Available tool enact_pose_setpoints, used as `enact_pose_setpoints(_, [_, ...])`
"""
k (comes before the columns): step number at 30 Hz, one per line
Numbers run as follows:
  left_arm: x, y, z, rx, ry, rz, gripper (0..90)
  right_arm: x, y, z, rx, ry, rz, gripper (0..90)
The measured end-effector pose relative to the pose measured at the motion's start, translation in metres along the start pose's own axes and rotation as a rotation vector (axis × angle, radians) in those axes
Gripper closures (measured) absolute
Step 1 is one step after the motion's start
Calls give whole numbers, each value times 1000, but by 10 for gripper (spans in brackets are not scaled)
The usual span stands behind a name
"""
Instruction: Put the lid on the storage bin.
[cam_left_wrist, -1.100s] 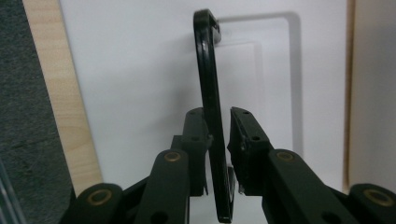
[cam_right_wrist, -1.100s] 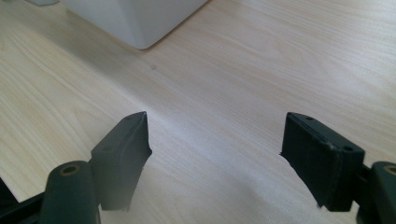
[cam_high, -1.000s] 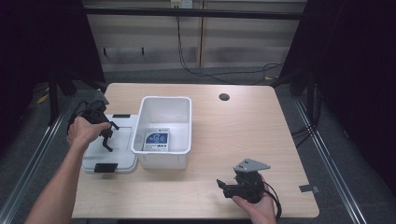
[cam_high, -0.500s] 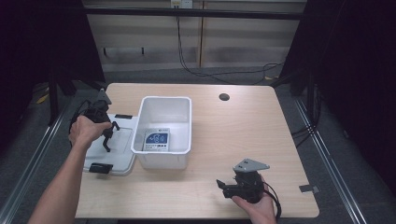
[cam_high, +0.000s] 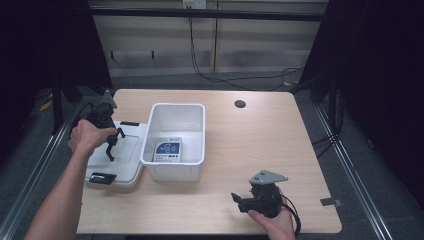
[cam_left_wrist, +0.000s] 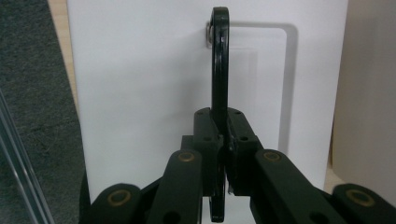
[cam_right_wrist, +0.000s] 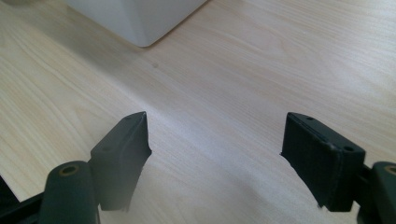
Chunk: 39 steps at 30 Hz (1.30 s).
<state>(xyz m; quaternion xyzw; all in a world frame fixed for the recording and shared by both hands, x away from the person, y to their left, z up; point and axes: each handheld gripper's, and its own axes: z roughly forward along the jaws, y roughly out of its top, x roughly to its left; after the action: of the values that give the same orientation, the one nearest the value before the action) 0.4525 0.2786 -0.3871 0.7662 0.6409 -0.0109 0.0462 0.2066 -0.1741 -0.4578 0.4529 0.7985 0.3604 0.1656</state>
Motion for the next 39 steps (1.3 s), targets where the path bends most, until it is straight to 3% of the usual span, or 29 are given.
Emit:
enact_pose_setpoints(14, [15,-11,-22,-2,-13,-15,849,0,0,0,4,-5,2,226])
enact_pose_setpoints(26, [6,-13,-42,-13,-1,4,849,1,1,1,4,-3,-9,225])
enact_pose_setpoints(39, [12,-18,-60,-31,-13,-15,849,1,1,1,10,3,-5,221])
